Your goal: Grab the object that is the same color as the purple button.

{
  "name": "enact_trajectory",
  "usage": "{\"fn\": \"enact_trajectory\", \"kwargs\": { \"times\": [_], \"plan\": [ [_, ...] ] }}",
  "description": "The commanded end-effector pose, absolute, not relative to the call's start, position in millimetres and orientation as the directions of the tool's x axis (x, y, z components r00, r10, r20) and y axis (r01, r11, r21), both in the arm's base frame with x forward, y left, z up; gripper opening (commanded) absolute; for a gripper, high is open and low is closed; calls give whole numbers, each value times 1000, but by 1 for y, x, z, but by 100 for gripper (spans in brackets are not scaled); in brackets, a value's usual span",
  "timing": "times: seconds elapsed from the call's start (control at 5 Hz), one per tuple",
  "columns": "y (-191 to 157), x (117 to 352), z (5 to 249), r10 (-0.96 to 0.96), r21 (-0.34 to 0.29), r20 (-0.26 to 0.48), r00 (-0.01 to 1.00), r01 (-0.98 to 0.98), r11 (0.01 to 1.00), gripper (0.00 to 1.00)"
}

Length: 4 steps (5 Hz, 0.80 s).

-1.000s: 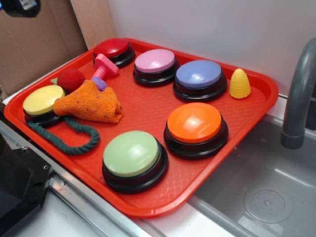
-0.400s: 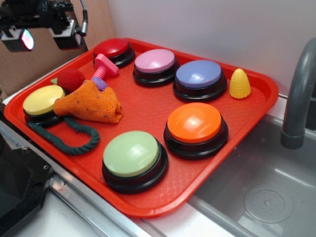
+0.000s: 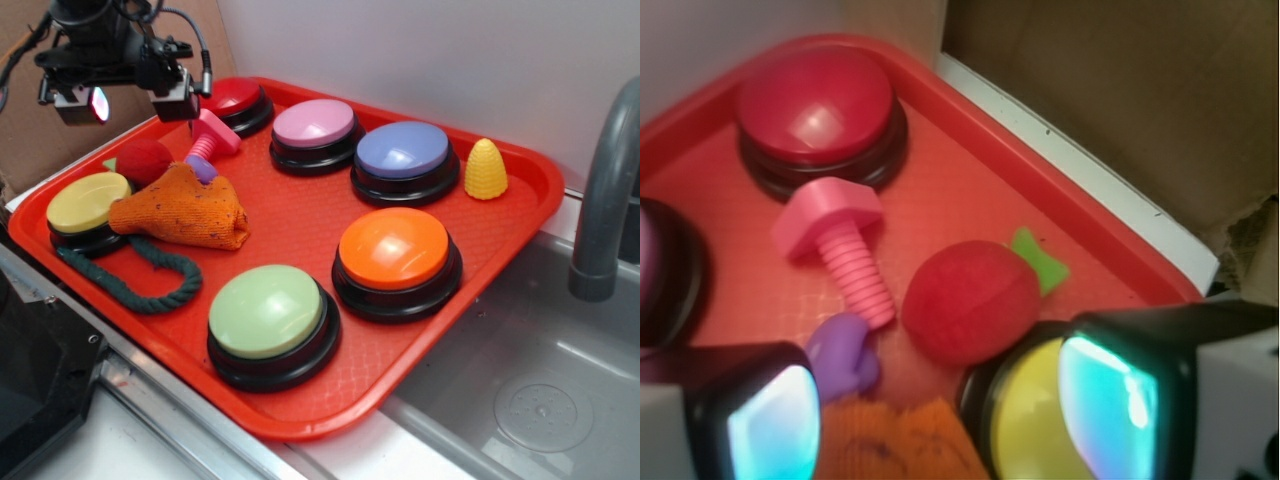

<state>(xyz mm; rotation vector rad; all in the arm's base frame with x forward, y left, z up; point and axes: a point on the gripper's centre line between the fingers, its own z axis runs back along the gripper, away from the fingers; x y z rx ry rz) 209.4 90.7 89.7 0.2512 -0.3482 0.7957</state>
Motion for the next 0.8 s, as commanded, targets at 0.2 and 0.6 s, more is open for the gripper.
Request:
{"fn": "enact_trajectory", "kwargs": {
  "times": [0.2, 0.6],
  "plan": [
    [87, 241, 74, 605, 85, 413, 680, -691, 718, 100],
    [90, 244, 63, 619, 68, 379, 687, -688, 722, 100]
  ]
}}
